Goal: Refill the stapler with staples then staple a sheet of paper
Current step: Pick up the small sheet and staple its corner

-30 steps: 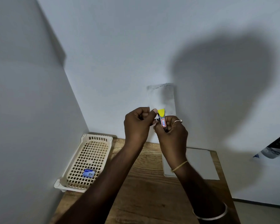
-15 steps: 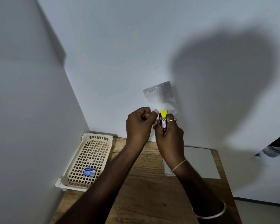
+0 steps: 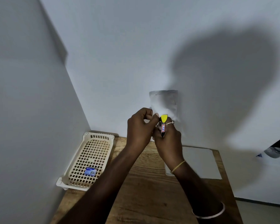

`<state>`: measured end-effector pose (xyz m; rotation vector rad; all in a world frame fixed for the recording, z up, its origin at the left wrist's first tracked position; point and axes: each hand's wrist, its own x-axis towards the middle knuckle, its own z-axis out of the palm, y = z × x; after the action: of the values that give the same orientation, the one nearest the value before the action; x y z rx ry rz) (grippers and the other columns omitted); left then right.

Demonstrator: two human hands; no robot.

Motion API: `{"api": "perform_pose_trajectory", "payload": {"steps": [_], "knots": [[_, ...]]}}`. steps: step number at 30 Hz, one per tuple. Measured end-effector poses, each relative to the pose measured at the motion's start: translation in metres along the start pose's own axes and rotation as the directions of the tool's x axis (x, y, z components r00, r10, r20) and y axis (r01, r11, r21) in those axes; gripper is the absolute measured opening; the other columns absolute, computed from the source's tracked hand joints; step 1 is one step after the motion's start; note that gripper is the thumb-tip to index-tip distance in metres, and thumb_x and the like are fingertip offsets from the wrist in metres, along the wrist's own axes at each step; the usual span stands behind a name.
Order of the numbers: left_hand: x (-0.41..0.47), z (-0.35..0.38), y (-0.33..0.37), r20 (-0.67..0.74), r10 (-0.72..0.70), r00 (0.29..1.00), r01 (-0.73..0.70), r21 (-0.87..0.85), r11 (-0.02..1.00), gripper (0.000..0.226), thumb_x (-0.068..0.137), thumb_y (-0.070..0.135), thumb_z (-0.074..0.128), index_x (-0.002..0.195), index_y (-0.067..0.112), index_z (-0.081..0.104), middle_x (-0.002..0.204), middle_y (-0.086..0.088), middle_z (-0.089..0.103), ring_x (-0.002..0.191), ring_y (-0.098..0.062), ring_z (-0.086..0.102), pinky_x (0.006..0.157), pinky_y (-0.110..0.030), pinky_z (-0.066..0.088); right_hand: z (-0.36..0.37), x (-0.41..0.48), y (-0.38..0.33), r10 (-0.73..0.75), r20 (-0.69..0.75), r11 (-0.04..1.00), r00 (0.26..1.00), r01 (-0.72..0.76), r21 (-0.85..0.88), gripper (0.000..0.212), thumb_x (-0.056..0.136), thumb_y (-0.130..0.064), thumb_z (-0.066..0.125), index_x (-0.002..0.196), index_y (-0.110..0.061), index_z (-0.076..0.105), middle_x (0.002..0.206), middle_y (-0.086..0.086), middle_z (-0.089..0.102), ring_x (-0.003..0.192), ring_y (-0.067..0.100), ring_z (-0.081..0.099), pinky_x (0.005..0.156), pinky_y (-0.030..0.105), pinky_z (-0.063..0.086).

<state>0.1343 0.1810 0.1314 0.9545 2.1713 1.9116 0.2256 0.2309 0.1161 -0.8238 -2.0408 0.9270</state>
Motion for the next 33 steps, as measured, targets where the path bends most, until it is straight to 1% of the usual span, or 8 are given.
{"api": "perform_pose_trajectory", "payload": {"steps": [4, 8, 11, 16, 24, 26, 28, 33], "knots": [[-0.001, -0.003, -0.006, 0.025, -0.06, 0.998, 0.062, -0.107, 0.992, 0.015, 0.086, 0.028, 0.078, 0.078, 0.03, 0.067, 0.064, 0.011, 0.066, 0.062, 0.0, 0.064, 0.053, -0.006, 0.045, 0.001, 0.0, 0.004, 0.026, 0.046, 1.0, 0.999, -0.026, -0.014, 0.02, 0.095, -0.015, 0.064, 0.113, -0.015, 0.055, 0.077, -0.009, 0.065, 0.068, 0.008, 0.07, 0.062, 0.028, 0.053], [0.0, -0.006, -0.012, 0.089, -0.146, 0.985, 0.161, -0.193, 0.968, 0.017, 0.084, 0.023, 0.081, 0.077, 0.031, 0.068, 0.059, 0.007, 0.063, 0.062, -0.007, 0.059, 0.073, -0.04, 0.057, 0.002, -0.001, 0.008, 0.046, 0.098, 0.999, 0.994, -0.043, -0.028, 0.017, 0.096, -0.02, 0.065, 0.11, -0.014, 0.056, 0.089, 0.005, 0.072, 0.079, 0.022, 0.074, 0.069, 0.04, 0.059], [0.001, -0.009, -0.013, 0.102, -0.165, 0.981, 0.183, -0.204, 0.962, 0.015, 0.082, 0.02, 0.082, 0.085, 0.031, 0.071, 0.068, -0.004, 0.072, 0.067, -0.011, 0.068, 0.077, -0.048, 0.06, 0.005, -0.004, 0.011, 0.064, 0.116, 0.997, 0.991, -0.059, -0.042, 0.017, 0.097, -0.023, 0.062, 0.106, -0.01, 0.058, 0.093, 0.01, 0.072, 0.082, 0.026, 0.075, 0.071, 0.045, 0.059], [-0.004, -0.008, -0.02, 0.093, -0.195, 0.977, 0.21, -0.205, 0.956, 0.024, 0.082, 0.014, 0.076, 0.097, 0.03, 0.07, 0.069, -0.004, 0.077, 0.069, -0.012, 0.074, 0.077, -0.037, 0.06, 0.006, -0.006, 0.012, -0.013, 0.078, 0.997, 0.997, 0.02, -0.08, 0.017, 0.097, -0.022, 0.062, 0.111, -0.013, 0.061, 0.087, 0.006, 0.074, 0.078, 0.023, 0.073, 0.067, 0.037, 0.057], [-0.01, -0.008, -0.032, 0.019, -0.31, 0.951, 0.297, -0.345, 0.89, 0.026, 0.087, 0.011, 0.079, 0.111, 0.005, 0.071, 0.08, -0.022, 0.074, 0.072, -0.023, 0.072, 0.077, -0.045, 0.063, 0.015, -0.012, 0.026, 0.03, 0.068, 0.999, 0.997, -0.028, -0.037, 0.015, 0.095, -0.024, 0.066, 0.106, -0.016, 0.06, 0.085, 0.0, 0.071, 0.07, 0.015, 0.067, 0.057, 0.02, 0.045], [-0.011, -0.009, -0.036, 0.018, -0.35, 0.937, 0.331, -0.375, 0.866, 0.025, 0.087, 0.01, 0.078, 0.11, 0.003, 0.071, 0.087, -0.024, 0.075, 0.075, -0.025, 0.071, 0.072, -0.041, 0.063, 0.019, -0.016, 0.033, 0.12, 0.11, 0.989, 0.987, -0.128, 0.07, 0.021, 0.096, -0.021, 0.065, 0.115, -0.017, 0.058, 0.096, 0.004, 0.073, 0.08, 0.021, 0.072, 0.071, 0.033, 0.059], [-0.012, -0.01, -0.04, 0.02, -0.382, 0.924, 0.356, -0.41, 0.84, 0.02, 0.088, 0.01, 0.078, 0.105, 0.003, 0.071, 0.086, -0.02, 0.074, 0.078, -0.023, 0.069, 0.066, -0.032, 0.061, 0.021, -0.021, 0.039, 0.217, 0.133, 0.958, 0.967, -0.237, 0.159, 0.026, 0.096, -0.022, 0.065, 0.12, -0.017, 0.055, 0.105, 0.006, 0.072, 0.09, 0.029, 0.073, 0.081, 0.05, 0.06], [-0.015, -0.009, -0.047, 0.042, -0.445, 0.895, 0.415, -0.445, 0.793, 0.014, 0.088, 0.009, 0.078, 0.1, 0.007, 0.07, 0.082, -0.014, 0.069, 0.08, -0.021, 0.068, 0.066, -0.03, 0.062, 0.021, -0.029, 0.054, 0.36, 0.126, 0.873, 0.924, -0.382, 0.304, 0.025, 0.095, -0.025, 0.067, 0.114, -0.012, 0.057, 0.105, 0.012, 0.071, 0.098, 0.035, 0.069, 0.09, 0.057, 0.055]]}}
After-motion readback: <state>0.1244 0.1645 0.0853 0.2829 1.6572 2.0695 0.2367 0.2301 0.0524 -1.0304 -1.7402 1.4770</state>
